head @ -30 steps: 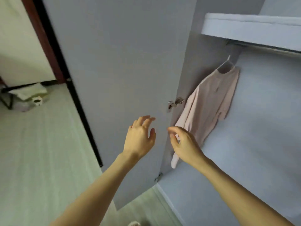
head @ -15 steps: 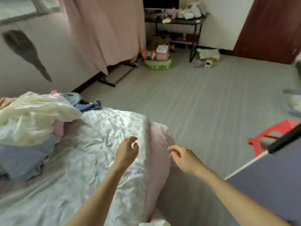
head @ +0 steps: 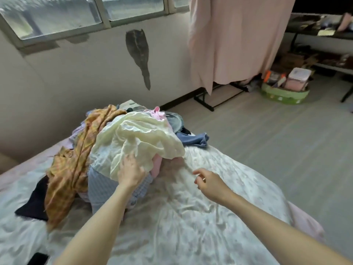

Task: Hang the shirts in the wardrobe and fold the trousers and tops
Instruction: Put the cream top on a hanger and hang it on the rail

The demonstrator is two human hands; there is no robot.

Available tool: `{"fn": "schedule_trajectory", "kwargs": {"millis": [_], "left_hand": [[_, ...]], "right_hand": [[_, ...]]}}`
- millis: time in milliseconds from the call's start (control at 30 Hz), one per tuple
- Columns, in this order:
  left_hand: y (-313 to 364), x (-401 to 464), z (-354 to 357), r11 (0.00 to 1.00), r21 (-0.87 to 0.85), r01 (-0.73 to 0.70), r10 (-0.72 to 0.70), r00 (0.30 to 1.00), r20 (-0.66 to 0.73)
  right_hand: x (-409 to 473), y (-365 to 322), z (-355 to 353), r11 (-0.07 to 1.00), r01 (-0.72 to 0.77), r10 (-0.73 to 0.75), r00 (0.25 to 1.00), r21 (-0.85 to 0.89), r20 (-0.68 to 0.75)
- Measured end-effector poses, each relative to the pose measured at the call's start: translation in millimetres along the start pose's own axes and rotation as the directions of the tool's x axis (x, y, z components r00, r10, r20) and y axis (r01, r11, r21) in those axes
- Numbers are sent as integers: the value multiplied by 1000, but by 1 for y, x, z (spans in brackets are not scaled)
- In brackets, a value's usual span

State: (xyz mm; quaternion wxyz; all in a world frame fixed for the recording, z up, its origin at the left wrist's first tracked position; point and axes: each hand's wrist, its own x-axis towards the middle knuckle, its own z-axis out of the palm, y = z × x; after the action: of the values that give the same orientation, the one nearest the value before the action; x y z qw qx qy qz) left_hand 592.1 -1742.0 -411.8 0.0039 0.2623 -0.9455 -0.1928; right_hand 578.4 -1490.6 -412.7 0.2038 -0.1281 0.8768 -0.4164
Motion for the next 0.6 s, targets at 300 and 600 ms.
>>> {"fn": "schedule_trajectory", "kwargs": {"millis": [300,600], "left_hand": [[-21,108,52,971,-197,138,-173,969,-174],[120,-12,25,389,-497,-776,755,577,-310]], "right_hand": [[104,37,32,993,-46,53,997,108,-61],[66,42,-22,984,178,-177,981,-12,79]]}}
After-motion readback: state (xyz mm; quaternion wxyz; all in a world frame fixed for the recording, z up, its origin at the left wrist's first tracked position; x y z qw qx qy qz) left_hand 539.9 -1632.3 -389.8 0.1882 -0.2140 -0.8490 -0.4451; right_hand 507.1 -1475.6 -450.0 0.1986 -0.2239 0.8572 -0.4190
